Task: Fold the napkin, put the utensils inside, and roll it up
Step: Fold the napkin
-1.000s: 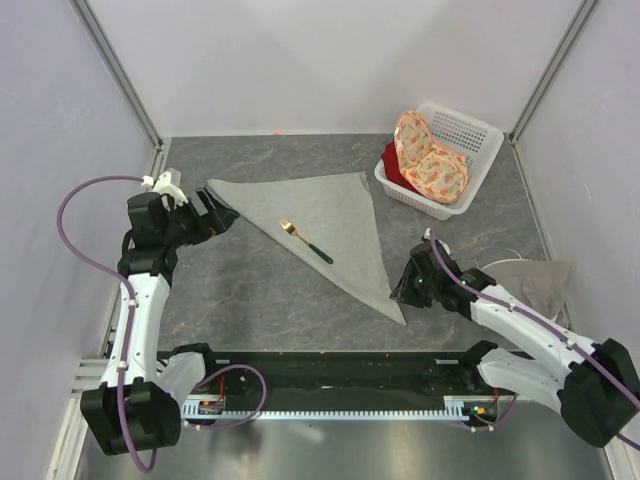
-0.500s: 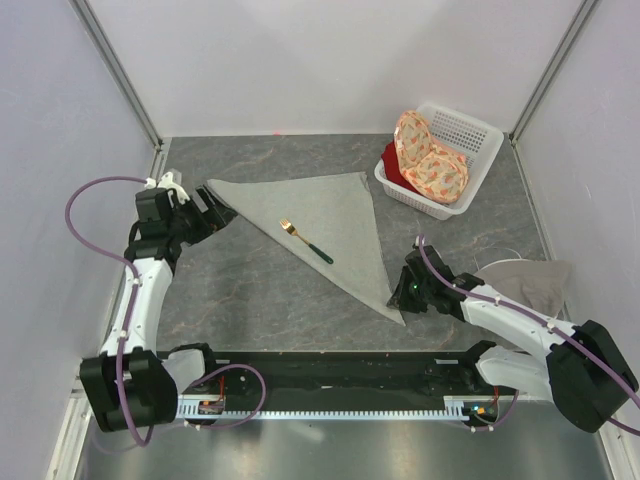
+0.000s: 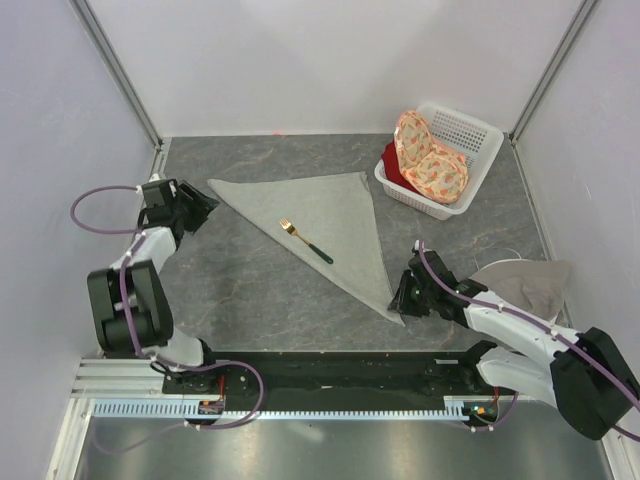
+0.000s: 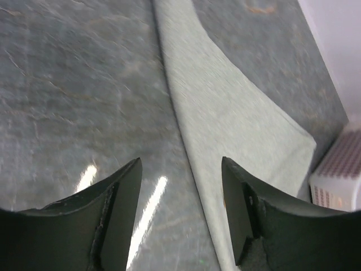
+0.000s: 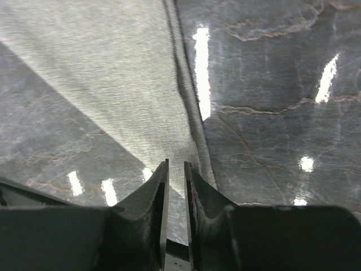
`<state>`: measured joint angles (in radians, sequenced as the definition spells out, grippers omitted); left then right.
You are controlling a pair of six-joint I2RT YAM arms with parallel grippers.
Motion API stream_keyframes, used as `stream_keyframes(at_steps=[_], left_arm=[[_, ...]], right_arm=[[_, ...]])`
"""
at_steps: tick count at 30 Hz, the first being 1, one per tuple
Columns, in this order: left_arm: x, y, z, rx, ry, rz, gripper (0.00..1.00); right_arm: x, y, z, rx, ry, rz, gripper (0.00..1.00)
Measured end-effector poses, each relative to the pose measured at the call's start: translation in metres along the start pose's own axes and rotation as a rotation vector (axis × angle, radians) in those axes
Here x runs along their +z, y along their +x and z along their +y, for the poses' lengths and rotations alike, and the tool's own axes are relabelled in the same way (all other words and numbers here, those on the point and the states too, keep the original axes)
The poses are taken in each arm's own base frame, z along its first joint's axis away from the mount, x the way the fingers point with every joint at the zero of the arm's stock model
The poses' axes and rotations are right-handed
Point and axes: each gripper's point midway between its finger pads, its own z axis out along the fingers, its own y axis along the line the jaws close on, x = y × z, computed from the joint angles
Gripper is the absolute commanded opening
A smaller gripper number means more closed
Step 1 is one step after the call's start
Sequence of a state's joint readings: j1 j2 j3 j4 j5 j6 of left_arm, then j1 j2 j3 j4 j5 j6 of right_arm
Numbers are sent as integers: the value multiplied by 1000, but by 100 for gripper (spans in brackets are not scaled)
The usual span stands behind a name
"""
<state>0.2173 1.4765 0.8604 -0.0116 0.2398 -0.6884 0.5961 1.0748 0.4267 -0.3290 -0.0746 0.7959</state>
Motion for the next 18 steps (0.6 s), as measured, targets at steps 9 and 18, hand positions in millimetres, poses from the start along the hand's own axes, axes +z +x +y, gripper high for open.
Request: stream_keyframes(at_steps=[9,18], left_arm=[[81,-18,24,-58,-33,-5,60],[131,-49,30,-72,-15,-33,60]], right_arm=[[-15,-20,29,-44,-98,-50,32],[-22,-30,43,-49,-132,-70,34]])
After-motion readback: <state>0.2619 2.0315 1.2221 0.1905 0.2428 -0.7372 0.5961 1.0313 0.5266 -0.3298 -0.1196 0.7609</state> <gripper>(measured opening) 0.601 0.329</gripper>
